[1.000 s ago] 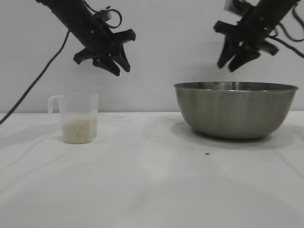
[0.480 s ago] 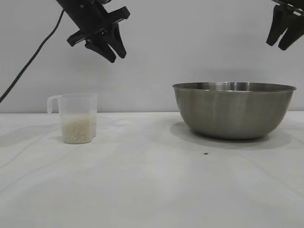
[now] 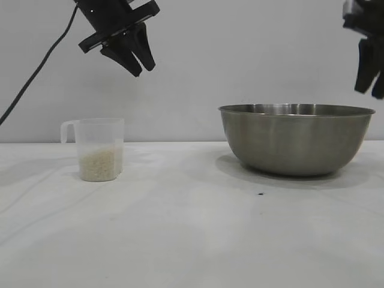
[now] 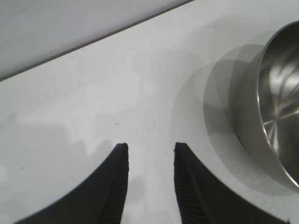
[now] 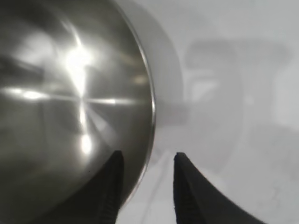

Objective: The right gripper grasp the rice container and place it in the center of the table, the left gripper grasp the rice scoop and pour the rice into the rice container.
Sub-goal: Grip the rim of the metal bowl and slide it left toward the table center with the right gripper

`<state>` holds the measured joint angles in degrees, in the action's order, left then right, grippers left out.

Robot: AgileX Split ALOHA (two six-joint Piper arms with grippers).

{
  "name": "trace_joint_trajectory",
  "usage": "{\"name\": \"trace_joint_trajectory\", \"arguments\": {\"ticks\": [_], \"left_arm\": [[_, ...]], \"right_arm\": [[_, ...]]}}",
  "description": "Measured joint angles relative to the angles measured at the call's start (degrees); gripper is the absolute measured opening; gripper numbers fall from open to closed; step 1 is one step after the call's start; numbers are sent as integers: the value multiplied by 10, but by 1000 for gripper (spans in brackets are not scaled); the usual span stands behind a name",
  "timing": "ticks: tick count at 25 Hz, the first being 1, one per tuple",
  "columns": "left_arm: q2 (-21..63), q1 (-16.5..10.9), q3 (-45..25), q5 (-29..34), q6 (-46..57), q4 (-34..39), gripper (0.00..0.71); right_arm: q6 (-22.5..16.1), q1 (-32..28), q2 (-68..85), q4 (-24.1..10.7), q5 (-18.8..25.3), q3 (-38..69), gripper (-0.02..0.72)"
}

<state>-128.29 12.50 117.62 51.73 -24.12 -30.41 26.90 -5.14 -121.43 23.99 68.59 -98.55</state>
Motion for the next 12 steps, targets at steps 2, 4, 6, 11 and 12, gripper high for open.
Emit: {"name": "trace_joint_trajectory", "arguments": {"ticks": [2, 4, 6, 11, 12], "left_arm": [[0, 0, -1, -6, 0, 0, 195], [0, 0, -1, -10, 0, 0, 195], [0, 0, -1, -11, 1, 0, 195], [0, 0, -1, -11, 1, 0, 195], [0, 0, -1, -11, 1, 0, 195]], "right_arm": [[1, 0, -16, 7, -7, 2, 257], [4, 0, -34, 17, -17, 2, 257], [4, 5, -48, 24, -21, 2, 257], [9, 50, -67, 9, -25, 2, 67], [9, 65, -67, 7, -21, 2, 41]]}}
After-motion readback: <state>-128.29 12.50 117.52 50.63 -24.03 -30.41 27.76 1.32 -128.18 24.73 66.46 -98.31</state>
